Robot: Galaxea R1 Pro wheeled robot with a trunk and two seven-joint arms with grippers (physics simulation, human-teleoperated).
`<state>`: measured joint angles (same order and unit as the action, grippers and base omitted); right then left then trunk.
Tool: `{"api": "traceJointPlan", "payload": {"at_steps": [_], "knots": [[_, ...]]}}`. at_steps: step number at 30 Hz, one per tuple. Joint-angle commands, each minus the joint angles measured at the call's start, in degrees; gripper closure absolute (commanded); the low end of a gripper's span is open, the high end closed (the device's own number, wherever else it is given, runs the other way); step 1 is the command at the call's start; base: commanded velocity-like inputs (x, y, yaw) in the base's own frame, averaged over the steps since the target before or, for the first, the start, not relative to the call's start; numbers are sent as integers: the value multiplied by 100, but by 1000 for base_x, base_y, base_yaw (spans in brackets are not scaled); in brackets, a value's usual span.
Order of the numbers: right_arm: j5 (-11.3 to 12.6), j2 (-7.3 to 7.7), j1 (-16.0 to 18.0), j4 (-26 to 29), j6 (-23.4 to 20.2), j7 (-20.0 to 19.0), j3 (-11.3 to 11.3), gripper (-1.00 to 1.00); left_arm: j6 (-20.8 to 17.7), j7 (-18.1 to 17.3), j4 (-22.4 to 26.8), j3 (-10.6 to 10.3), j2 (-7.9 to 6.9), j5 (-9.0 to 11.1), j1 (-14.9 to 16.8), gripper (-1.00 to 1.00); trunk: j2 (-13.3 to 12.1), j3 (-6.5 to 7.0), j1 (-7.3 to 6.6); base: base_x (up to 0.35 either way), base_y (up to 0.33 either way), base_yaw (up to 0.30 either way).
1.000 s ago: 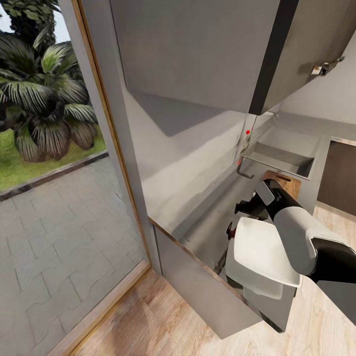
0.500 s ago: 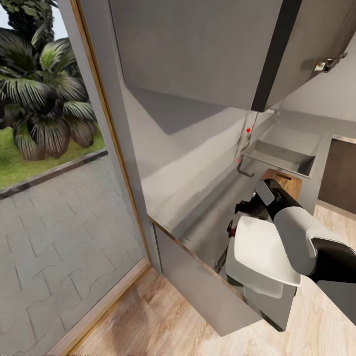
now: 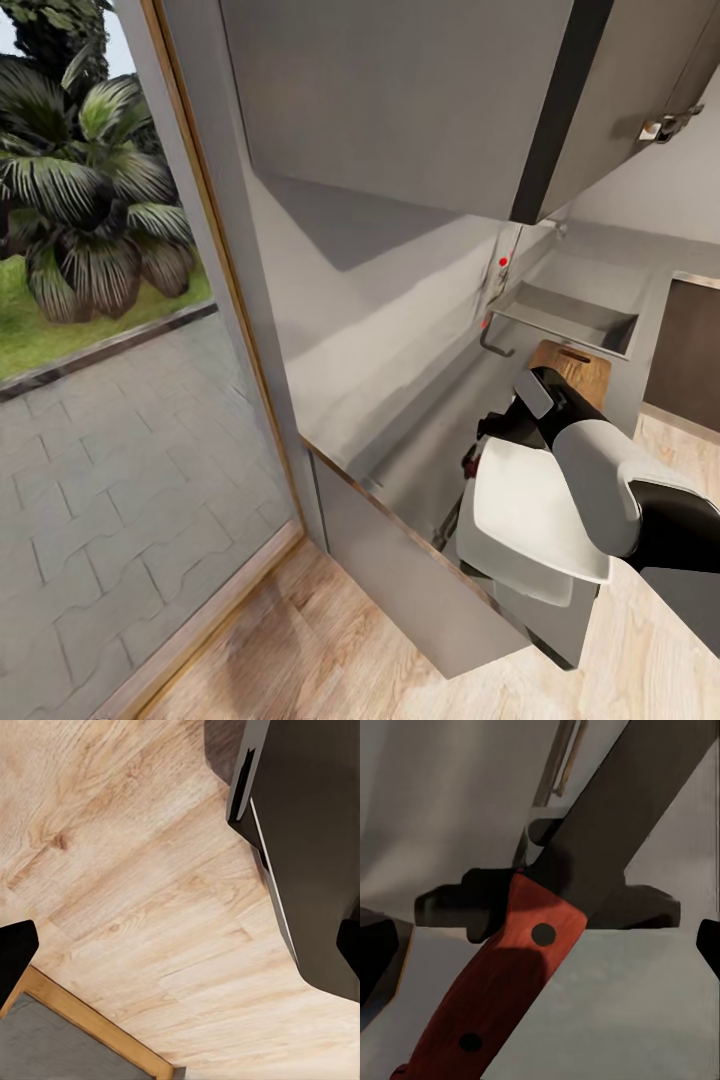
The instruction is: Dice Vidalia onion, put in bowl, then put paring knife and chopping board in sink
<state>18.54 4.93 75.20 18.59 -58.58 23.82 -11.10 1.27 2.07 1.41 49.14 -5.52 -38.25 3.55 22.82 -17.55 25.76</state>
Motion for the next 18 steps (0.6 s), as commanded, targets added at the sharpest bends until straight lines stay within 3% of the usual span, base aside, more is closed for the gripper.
{"api": "traceJointPlan", "payload": {"at_steps": [1, 18], "knots": [[62, -1, 4, 5, -8, 72, -15, -100, 14, 22, -9, 43, -1, -60, 5, -100, 10, -16, 3, 0, 0, 0], [69, -1, 4, 5, -4, 123, -15, -100, 14, 22, -6, 43, -1, -60, 5, -100, 10, -33, 3, 0, 0, 0]]}}
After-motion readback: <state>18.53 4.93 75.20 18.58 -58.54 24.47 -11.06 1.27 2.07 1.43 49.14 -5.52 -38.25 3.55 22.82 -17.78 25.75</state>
